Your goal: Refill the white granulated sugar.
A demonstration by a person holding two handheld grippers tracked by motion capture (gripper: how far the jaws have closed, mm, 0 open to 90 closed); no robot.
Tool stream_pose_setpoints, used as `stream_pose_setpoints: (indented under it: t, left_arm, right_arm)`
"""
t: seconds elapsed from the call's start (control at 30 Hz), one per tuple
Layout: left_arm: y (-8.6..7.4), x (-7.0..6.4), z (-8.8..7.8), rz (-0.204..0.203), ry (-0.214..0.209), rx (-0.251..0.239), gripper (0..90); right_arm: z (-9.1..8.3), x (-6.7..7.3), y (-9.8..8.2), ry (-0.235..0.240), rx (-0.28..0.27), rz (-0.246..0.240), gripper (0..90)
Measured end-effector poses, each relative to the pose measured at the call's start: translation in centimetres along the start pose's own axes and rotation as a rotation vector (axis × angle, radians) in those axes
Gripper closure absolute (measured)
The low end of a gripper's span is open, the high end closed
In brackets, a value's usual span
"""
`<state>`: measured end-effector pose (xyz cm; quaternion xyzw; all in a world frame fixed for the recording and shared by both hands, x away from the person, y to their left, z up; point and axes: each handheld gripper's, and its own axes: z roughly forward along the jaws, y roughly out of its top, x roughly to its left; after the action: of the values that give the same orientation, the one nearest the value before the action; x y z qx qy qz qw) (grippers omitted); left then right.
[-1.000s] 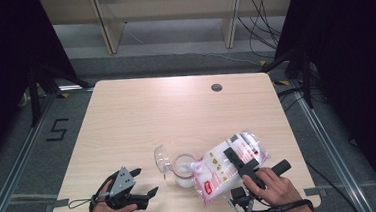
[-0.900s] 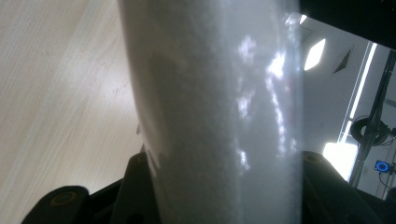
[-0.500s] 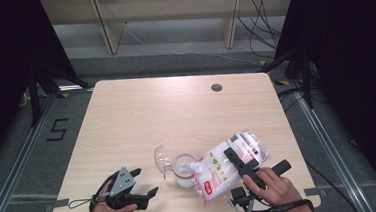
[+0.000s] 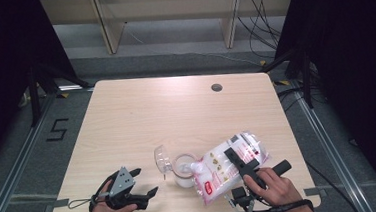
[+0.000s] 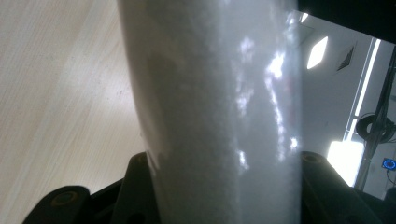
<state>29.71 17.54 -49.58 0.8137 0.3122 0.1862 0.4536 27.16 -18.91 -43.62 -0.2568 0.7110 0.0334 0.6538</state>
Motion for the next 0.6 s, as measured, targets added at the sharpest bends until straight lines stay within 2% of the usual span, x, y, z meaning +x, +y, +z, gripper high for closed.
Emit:
stream_pose_setpoints:
  t: [0.07,0.17,0.2,0.3,0.37,0.4,0.43,0.47,0.6]
  left_arm:
    - [0.02,-0.04,0.07,-0.006,-0.015,-0.014,16.1]
    - [0.02,0.0,0.07,-0.004,-0.014,-0.014,16.1]
    - [0.02,0.0,0.07,-0.003,-0.013,-0.014,16.1]
    - [0.0,-0.16,0.13,-0.025,-0.01,-0.02,16.1]
    - [0.0,-0.15,0.15,-0.019,-0.009,-0.022,16.1]
    - [0.0,-0.04,0.03,-0.01,-0.006,-0.005,16.1]
    - [0.02,-0.02,0.07,-0.007,-0.014,-0.014,16.1]
    - [0.02,-0.02,0.09,-0.005,-0.011,-0.018,16.1]
    - [0.04,-0.01,0.06,-0.004,-0.014,-0.015,16.1]
  right_arm:
    - [0.01,-0.03,0.0,0.001,-0.001,-0.001,61.9]
    - [-0.01,-0.04,-0.03,0.001,-0.001,0.003,61.9]
    - [0.01,0.1,-0.06,0.009,0.002,0.02,61.9]
    - [0.14,-0.23,-0.09,0.003,-0.019,-0.019,62.0]
    - [0.03,-0.08,-0.13,0.024,-0.001,0.0,62.1]
    - [0.02,0.03,-0.09,0.028,0.005,0.026,62.2]
    - [-0.03,0.18,-0.11,0.028,0.012,0.047,62.1]
    - [0.04,0.19,-0.13,0.013,0.003,0.043,62.2]
    - [0.03,0.19,-0.13,0.012,0.003,0.045,62.3]
